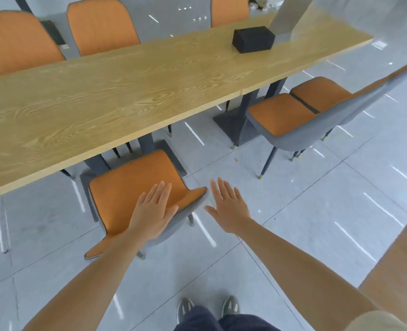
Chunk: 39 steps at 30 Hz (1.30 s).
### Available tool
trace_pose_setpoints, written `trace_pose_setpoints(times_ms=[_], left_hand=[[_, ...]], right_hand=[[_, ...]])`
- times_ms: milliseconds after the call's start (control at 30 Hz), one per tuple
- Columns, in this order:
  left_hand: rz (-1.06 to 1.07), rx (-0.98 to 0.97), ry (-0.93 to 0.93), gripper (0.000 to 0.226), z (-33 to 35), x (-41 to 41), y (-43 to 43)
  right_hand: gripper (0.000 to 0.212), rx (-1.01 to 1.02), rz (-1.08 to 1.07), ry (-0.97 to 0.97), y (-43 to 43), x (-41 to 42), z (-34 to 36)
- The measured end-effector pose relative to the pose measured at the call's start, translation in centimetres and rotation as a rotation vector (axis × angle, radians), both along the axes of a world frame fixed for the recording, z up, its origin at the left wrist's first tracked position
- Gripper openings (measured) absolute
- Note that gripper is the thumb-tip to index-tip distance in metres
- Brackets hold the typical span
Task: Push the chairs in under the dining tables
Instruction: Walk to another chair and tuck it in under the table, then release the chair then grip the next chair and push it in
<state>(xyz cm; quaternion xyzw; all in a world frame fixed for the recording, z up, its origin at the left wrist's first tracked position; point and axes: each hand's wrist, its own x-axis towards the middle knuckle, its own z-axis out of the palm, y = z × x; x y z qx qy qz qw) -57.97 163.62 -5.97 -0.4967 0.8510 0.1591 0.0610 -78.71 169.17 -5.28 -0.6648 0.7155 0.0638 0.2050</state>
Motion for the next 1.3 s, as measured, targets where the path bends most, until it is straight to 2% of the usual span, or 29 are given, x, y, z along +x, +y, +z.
trace_pose_setpoints(times_ms=[67,133,267,400,533,800,1100,1300], left_hand=[[-0.02,0.006,-0.007,0.083,0.5,-2.5,-0.6],[-0.05,-0.001,-0.004,0.083,1.0,-5.6,-1.1],[-0.125,-0.043,-0.033,0.066,1.3,-12.9,-1.6],[-0.182,-0.086,-0.055,0.085,1.7,-21.7,-1.5],[-0.199,-0.096,-0.039,0.067,2.5,-31.4,-1.3],[-0.242,-0.094,0.006,0.067,3.3,-47.3,-2.7],[-0.242,-0.105,0.021,0.074,2.4,-63.6,-10.3],[-0.216,-0.058,0.008,0.082,2.8,-74.0,-15.6]], right_hand=[[0.07,0.003,-0.05,0.012,0.3,-2.4,0.6],[0.069,-0.01,-0.09,0.014,0.6,-5.0,1.2],[0.071,-0.043,-0.144,0.029,1.3,-11.1,1.8],[0.071,-0.078,-0.179,0.036,1.8,-18.6,2.3],[0.073,-0.141,-0.226,0.044,2.6,-27.5,3.8],[0.074,-0.159,-0.316,0.078,2.2,-43.2,4.8],[0.076,-0.14,-0.344,0.094,-4.8,-58.9,2.8],[0.08,-0.125,-0.319,0.106,-11.4,-68.9,3.9]])
